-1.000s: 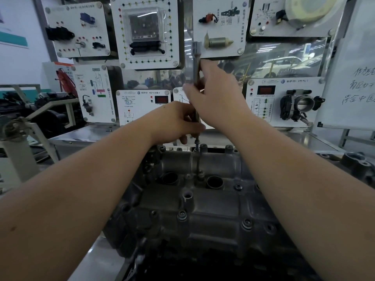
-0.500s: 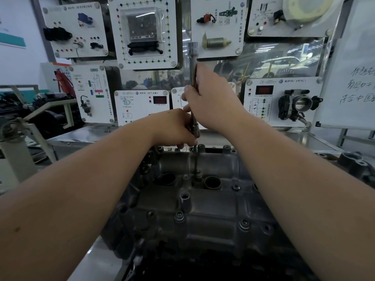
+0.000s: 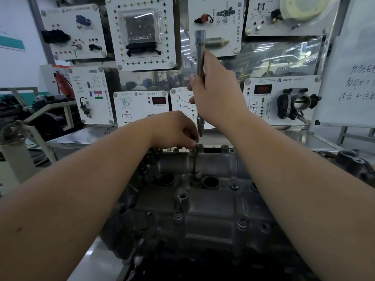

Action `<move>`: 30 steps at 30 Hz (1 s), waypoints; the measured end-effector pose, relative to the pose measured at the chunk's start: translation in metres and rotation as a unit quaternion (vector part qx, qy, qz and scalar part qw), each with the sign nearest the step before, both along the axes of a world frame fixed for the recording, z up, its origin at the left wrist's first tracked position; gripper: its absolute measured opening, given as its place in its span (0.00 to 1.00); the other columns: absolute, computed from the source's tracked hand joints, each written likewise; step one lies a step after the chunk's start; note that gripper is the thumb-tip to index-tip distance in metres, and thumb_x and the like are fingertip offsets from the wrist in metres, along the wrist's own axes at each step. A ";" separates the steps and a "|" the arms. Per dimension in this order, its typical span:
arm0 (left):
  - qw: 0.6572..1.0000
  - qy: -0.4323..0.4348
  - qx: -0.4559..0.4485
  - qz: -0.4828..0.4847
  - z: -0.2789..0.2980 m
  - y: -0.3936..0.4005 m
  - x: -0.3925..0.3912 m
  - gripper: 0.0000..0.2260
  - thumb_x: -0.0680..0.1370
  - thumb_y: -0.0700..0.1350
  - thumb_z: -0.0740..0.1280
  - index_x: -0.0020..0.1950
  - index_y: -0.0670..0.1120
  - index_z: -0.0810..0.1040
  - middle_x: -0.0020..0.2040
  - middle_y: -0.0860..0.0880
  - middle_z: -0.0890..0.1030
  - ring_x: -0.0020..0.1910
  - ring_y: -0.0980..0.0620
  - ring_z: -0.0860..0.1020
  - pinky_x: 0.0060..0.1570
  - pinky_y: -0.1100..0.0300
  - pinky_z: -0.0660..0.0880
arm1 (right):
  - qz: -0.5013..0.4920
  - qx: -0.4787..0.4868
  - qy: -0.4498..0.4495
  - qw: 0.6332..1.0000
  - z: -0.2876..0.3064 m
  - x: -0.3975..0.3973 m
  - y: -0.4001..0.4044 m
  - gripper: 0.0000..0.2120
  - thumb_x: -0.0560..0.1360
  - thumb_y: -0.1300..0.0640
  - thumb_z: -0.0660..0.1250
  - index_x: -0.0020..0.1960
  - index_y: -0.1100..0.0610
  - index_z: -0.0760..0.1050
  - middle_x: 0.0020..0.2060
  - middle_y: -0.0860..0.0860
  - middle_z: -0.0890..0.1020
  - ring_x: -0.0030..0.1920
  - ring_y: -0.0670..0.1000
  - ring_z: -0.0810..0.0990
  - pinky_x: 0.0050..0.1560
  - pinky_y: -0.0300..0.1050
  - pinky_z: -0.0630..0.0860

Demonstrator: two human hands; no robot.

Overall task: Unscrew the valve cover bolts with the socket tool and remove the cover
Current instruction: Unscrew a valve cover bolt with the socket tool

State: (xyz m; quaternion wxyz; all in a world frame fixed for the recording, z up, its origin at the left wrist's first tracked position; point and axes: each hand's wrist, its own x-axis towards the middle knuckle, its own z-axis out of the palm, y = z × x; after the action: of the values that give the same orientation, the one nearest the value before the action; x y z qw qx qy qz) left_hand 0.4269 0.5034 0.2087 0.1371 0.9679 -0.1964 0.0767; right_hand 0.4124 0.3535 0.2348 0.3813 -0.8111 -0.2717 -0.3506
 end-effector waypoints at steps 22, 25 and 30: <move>0.982 -0.013 -0.186 0.002 0.008 -0.003 -0.012 0.03 0.78 0.44 0.73 0.46 0.48 0.80 0.35 0.53 0.86 0.35 0.53 0.85 0.43 0.55 0.83 | -0.093 0.020 0.052 0.994 0.002 -0.003 -0.003 0.08 0.84 0.52 0.60 0.58 0.56 0.70 0.44 0.53 0.83 0.41 0.55 0.85 0.42 0.59 0.83; 0.990 -0.020 -0.142 -0.003 0.025 -0.011 -0.020 0.04 0.77 0.45 0.75 0.46 0.49 0.81 0.35 0.56 0.86 0.34 0.58 0.84 0.40 0.58 0.79 | -0.109 0.011 0.053 0.993 0.011 -0.020 -0.021 0.06 0.84 0.52 0.60 0.56 0.55 0.70 0.43 0.52 0.83 0.40 0.54 0.85 0.40 0.58 0.84; 0.987 -0.042 -0.150 -0.048 0.056 -0.048 -0.048 0.04 0.77 0.46 0.75 0.46 0.50 0.81 0.36 0.59 0.85 0.34 0.61 0.84 0.40 0.59 0.78 | -0.143 0.006 0.070 0.987 0.019 -0.060 -0.063 0.07 0.84 0.52 0.61 0.57 0.55 0.72 0.45 0.54 0.83 0.43 0.56 0.85 0.44 0.59 0.83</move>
State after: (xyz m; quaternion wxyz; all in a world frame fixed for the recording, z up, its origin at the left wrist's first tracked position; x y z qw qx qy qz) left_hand 0.3788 0.4556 0.2650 0.2760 0.9216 -0.2345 0.1394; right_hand 0.3521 0.2907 0.2540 0.3505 -0.8616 -0.1235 -0.3457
